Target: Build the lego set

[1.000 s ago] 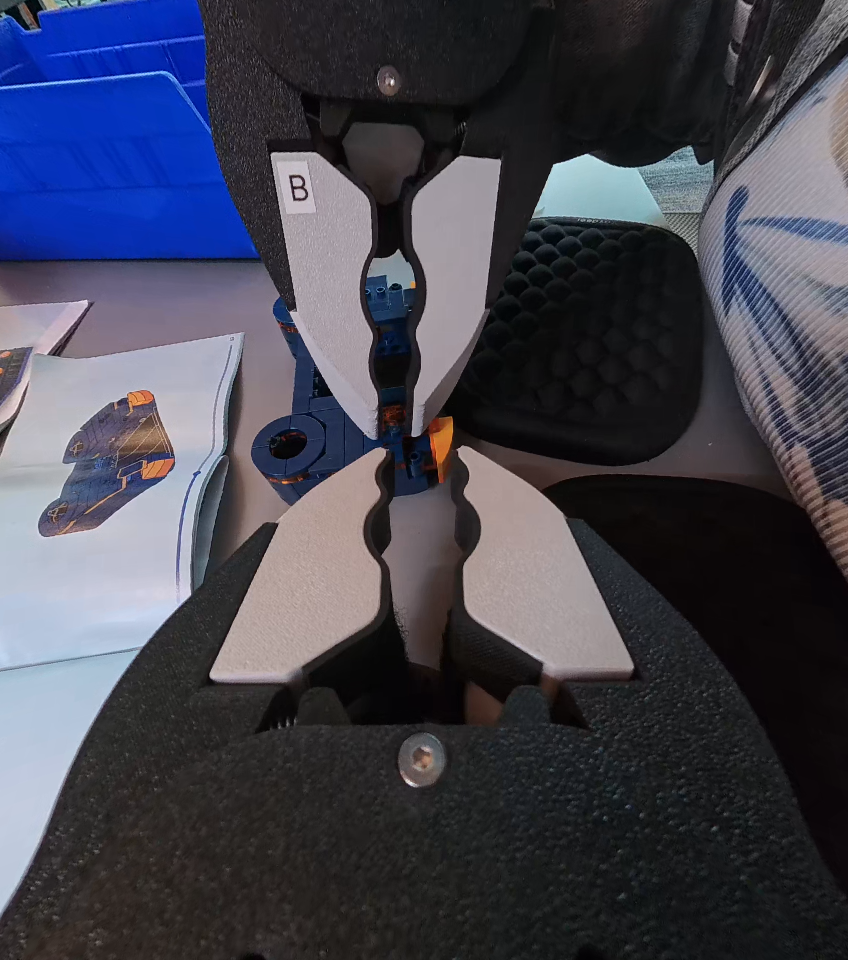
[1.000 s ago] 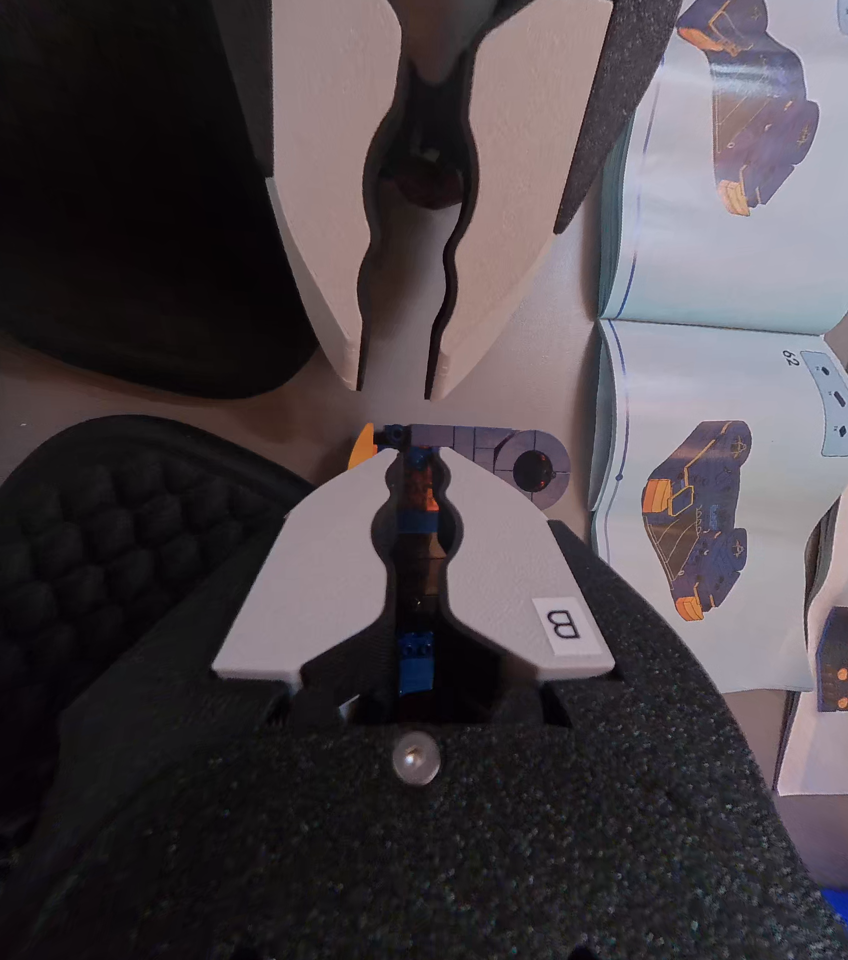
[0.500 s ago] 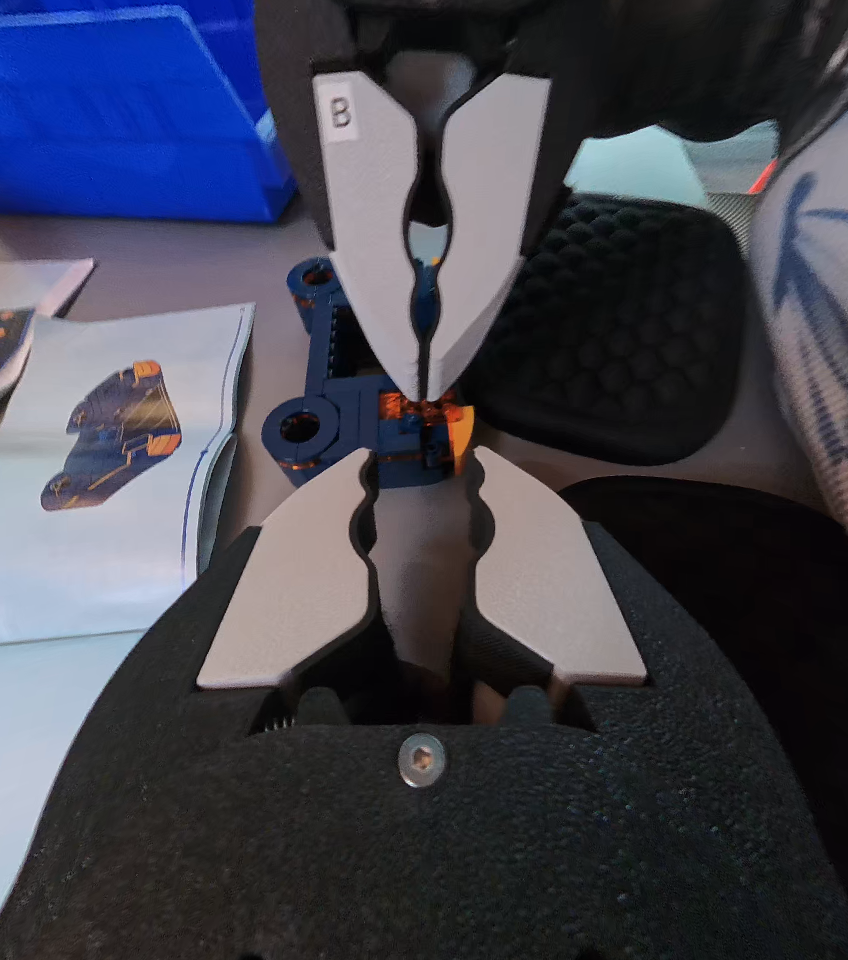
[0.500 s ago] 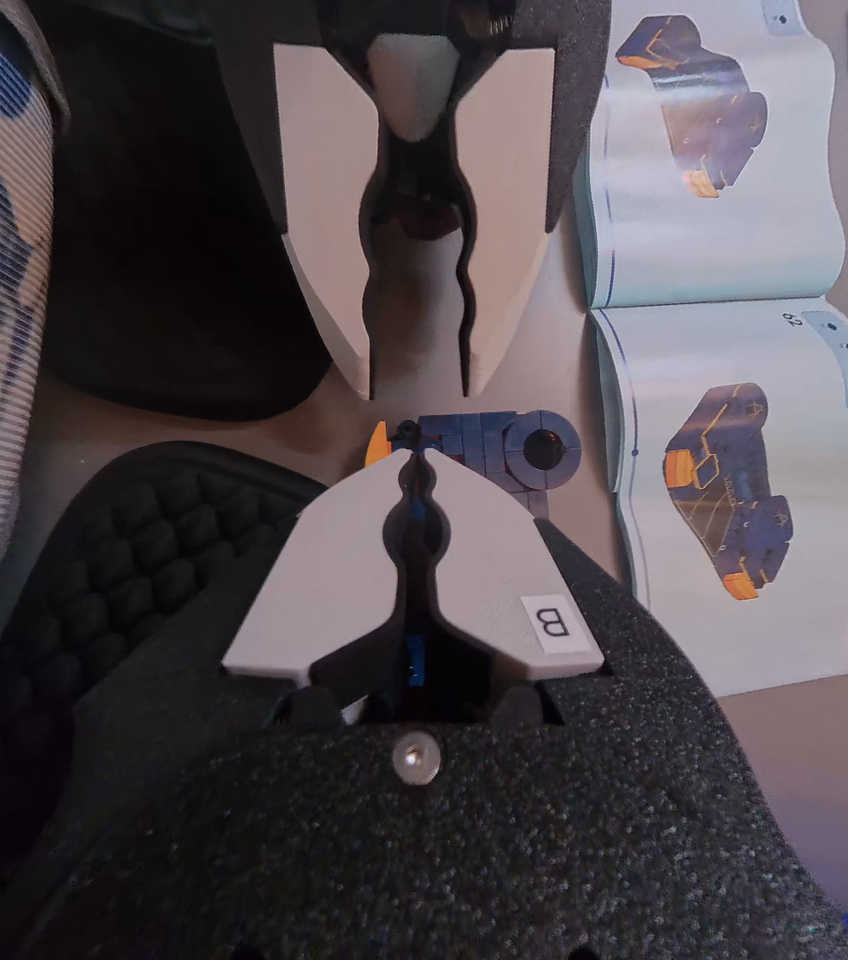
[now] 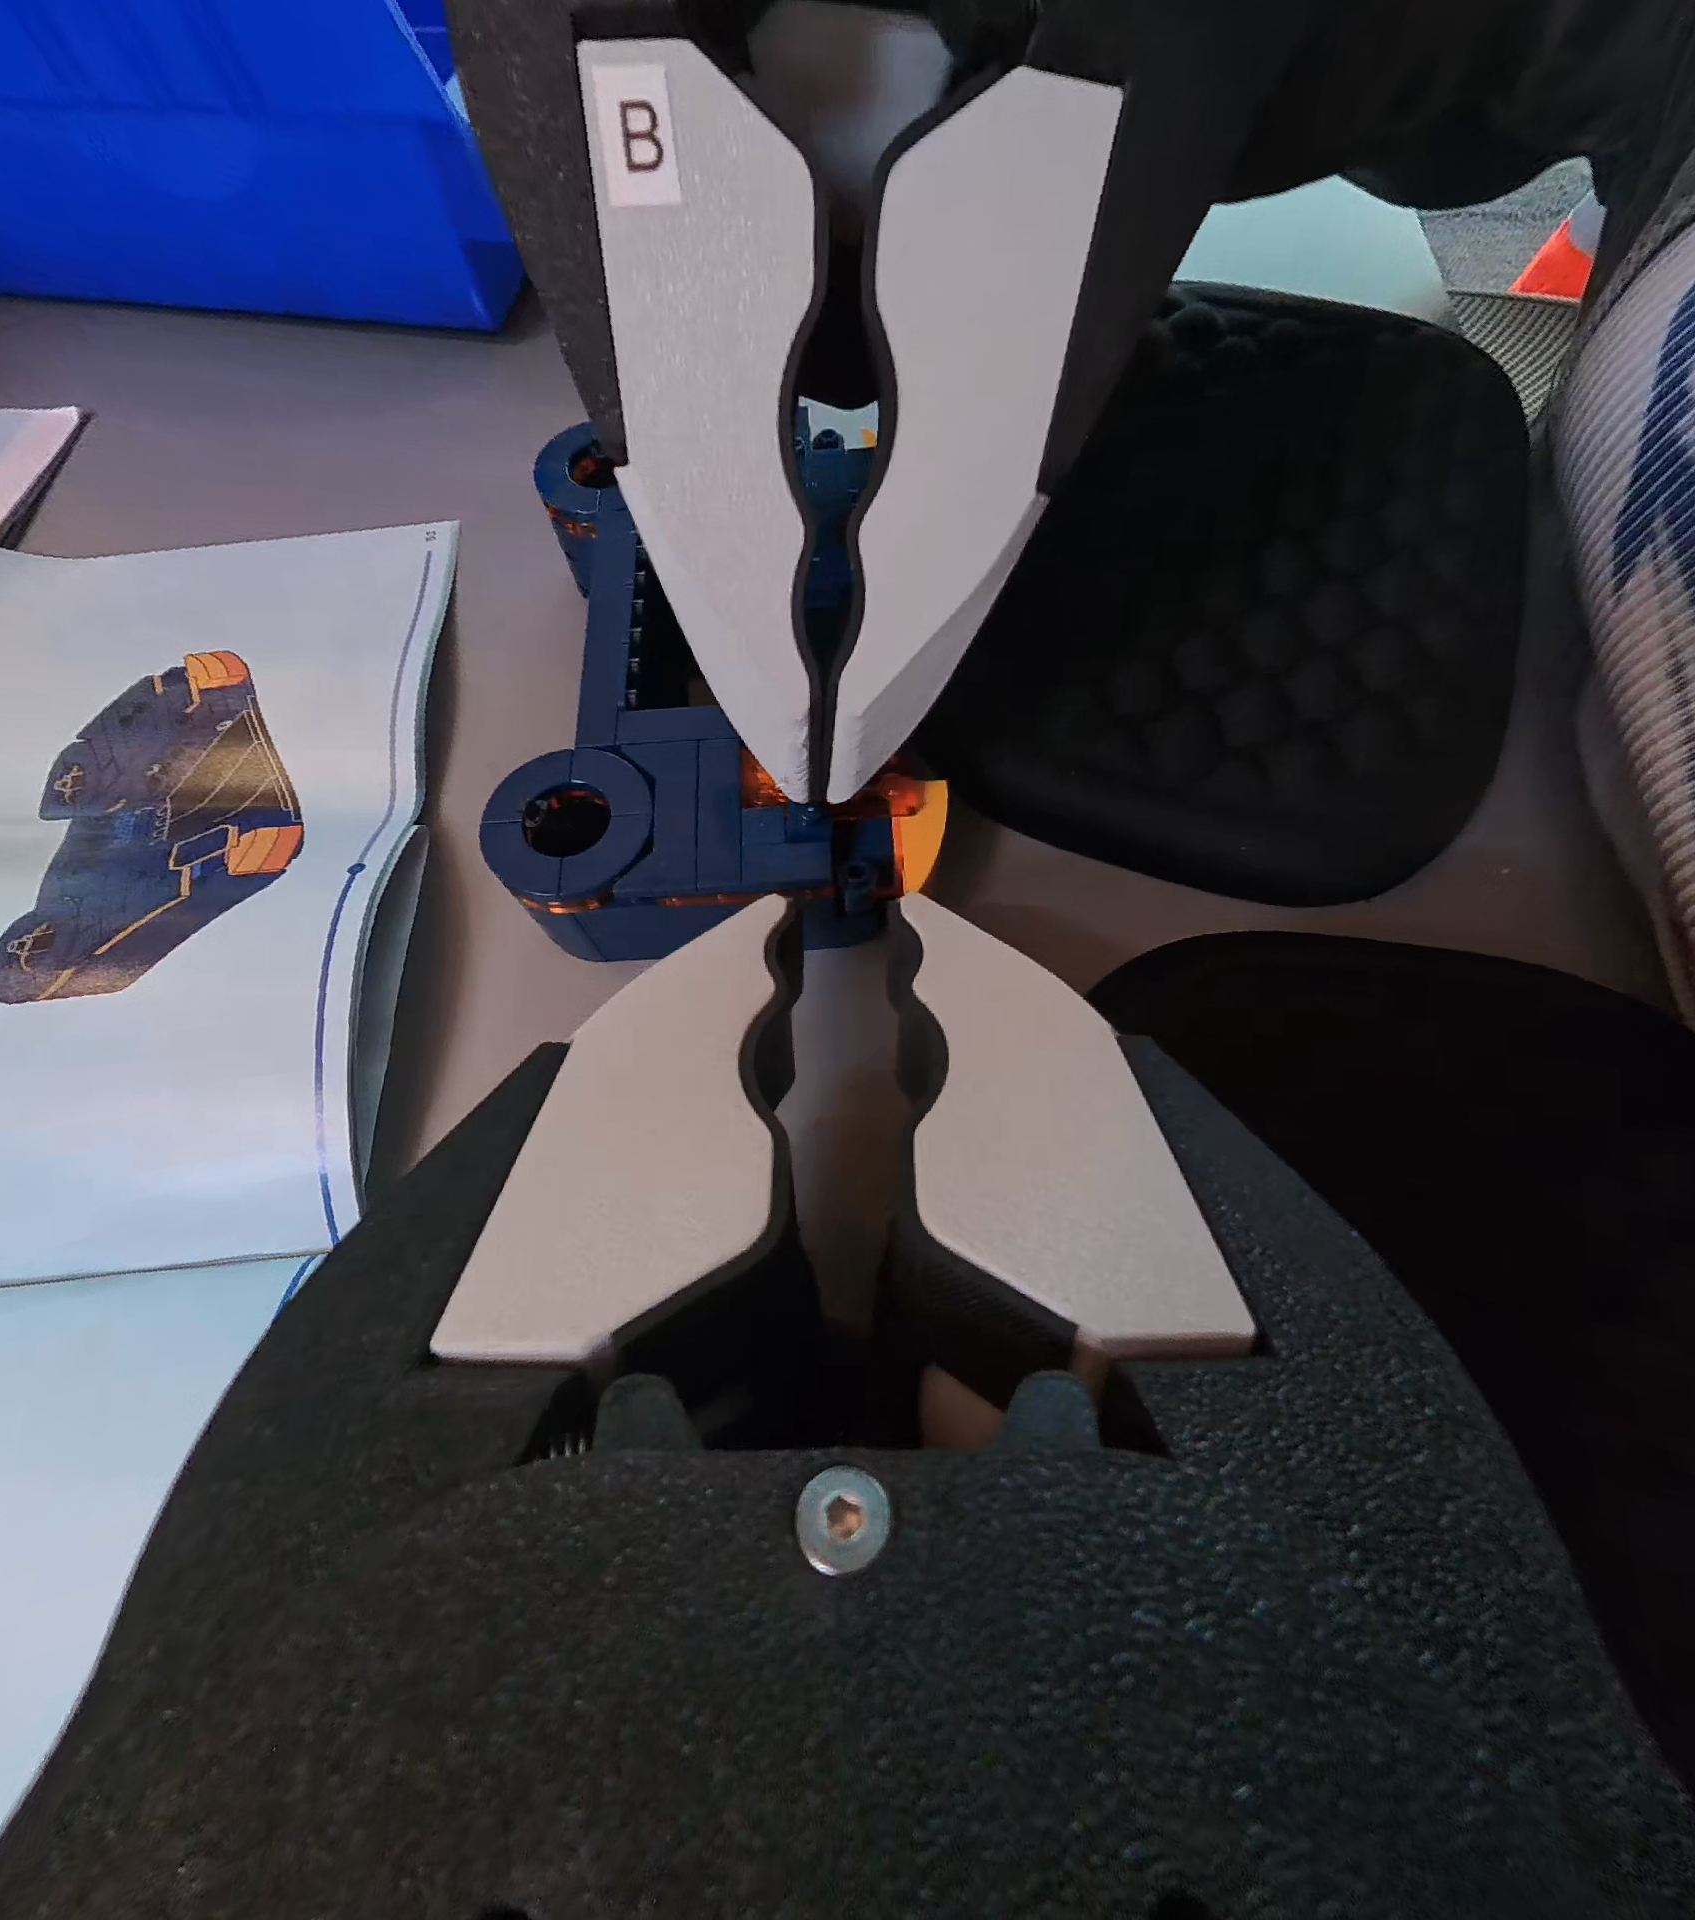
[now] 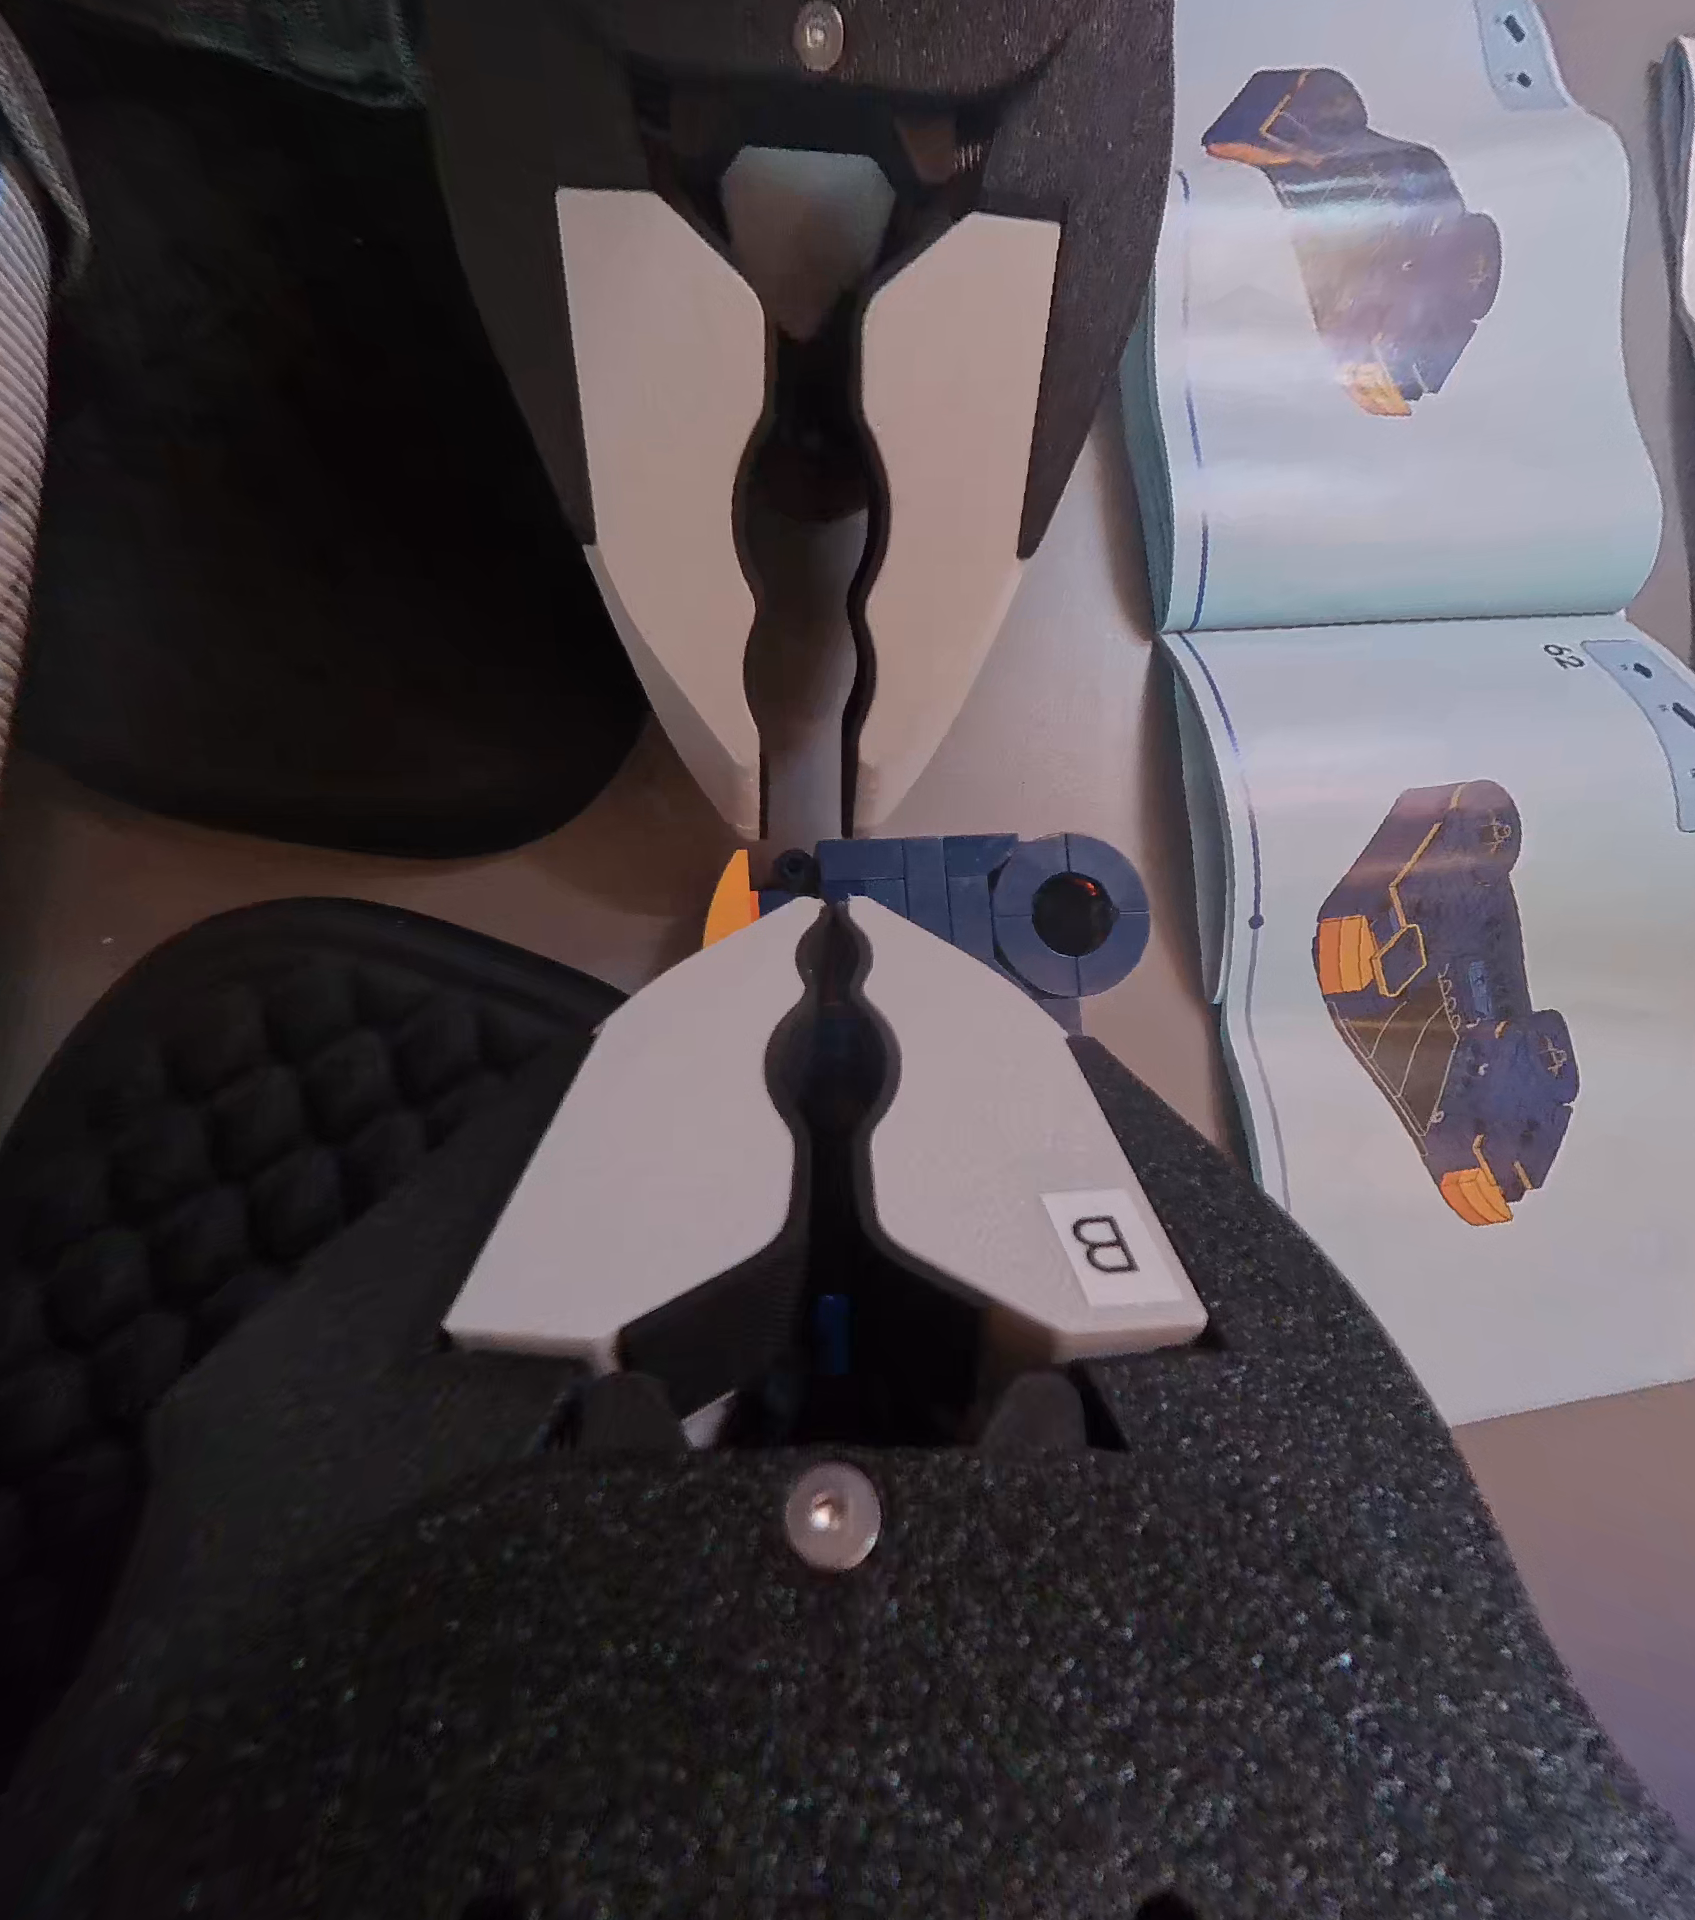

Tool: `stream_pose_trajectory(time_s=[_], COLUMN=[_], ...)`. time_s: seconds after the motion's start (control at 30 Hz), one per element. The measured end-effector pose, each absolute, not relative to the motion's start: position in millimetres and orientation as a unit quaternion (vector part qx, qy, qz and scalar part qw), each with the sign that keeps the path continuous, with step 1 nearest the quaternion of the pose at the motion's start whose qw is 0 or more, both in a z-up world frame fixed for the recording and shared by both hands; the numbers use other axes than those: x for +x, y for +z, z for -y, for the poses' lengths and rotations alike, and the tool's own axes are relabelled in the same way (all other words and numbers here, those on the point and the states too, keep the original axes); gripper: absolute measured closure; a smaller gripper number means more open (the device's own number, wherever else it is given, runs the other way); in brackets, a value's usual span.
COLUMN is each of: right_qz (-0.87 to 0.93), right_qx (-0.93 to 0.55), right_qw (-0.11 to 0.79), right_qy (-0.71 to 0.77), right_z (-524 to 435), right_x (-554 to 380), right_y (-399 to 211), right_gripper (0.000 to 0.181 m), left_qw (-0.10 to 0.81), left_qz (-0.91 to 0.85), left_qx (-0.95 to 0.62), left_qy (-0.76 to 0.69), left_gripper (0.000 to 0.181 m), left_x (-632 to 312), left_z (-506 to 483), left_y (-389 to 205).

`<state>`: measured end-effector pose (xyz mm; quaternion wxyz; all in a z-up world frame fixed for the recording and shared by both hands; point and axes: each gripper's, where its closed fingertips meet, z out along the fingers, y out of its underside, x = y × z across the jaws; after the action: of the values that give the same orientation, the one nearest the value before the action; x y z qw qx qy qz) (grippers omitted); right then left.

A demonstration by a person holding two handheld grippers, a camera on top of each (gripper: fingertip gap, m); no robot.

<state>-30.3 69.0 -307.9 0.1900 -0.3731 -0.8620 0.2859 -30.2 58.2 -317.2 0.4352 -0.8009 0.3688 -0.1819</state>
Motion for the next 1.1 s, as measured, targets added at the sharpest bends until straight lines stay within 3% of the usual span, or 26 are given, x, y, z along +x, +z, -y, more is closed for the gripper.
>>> stream_pose_trajectory(time_s=[0.5,1.1], right_qz=[0.876,0.871], right_qx=[-0.377,-0.446], right_qw=[0.178,0.036], right_qy=[0.243,0.2], right_z=[-69.8,-72.3], right_x=[-32.8,-33.7], right_y=[-308.4,-310.7], right_gripper=[0.181,0.181], left_qw=[0.422,0.371], left_qz=[-0.373,-0.35], left_qx=[-0.807,-0.831], left_qy=[-0.175,-0.223], left_gripper=[0.175,0.178], left_x=[-29.8,-29.5], left_z=[-58.1,-58.9], left_y=[-321.6,-330.6])
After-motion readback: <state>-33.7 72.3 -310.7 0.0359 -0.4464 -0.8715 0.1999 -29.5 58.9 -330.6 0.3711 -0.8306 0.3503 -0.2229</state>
